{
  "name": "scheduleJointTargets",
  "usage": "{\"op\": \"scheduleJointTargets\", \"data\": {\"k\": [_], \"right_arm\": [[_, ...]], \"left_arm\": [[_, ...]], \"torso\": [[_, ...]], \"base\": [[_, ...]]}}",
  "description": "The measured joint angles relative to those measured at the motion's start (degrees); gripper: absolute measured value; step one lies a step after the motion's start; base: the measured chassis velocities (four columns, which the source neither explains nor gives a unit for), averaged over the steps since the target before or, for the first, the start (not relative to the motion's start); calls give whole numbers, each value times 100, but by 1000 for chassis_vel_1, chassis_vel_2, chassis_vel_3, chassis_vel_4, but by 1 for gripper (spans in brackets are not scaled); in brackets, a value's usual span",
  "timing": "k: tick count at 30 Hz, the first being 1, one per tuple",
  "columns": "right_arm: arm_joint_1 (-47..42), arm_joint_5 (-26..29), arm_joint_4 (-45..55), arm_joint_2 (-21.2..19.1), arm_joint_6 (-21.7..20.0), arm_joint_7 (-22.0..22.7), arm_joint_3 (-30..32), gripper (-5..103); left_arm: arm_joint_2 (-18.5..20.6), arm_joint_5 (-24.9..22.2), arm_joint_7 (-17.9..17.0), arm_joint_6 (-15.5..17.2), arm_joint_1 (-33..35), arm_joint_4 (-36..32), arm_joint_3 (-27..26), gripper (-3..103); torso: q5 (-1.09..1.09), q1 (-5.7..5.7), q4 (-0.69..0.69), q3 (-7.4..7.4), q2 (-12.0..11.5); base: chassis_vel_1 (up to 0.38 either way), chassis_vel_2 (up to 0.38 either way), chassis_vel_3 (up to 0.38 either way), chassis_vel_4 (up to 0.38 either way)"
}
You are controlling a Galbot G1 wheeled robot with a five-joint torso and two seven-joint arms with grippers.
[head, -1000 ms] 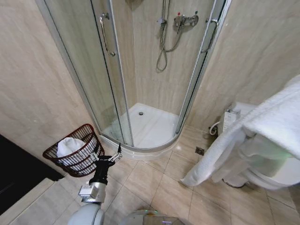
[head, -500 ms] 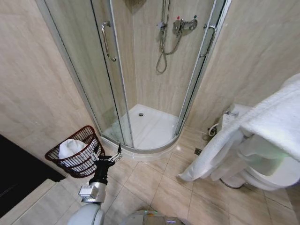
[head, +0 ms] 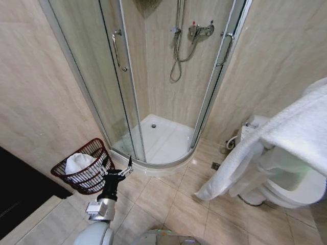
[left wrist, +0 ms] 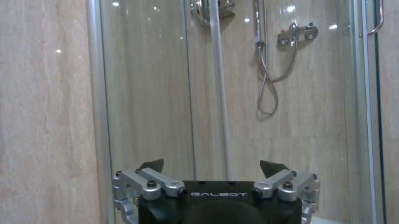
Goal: Discard the used towel into the hamper.
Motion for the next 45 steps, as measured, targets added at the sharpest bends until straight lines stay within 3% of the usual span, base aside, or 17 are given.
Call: {"op": "scheduleJointTargets", "data": {"k": [18, 45], "right_arm": [[-42, 262, 0, -88, 0, 4, 339, 14], [44, 222, 0, -168, -42, 7, 314, 14]], "left_arm": [[0, 0, 0, 0, 0, 0, 0, 100], [0, 0, 0, 0, 0, 0, 0, 100]], "torso": [[0, 183, 0, 257, 441], [0, 452, 0, 630, 1082]], "base": [[0, 0, 0, 0], [0, 0, 0, 0]]}}
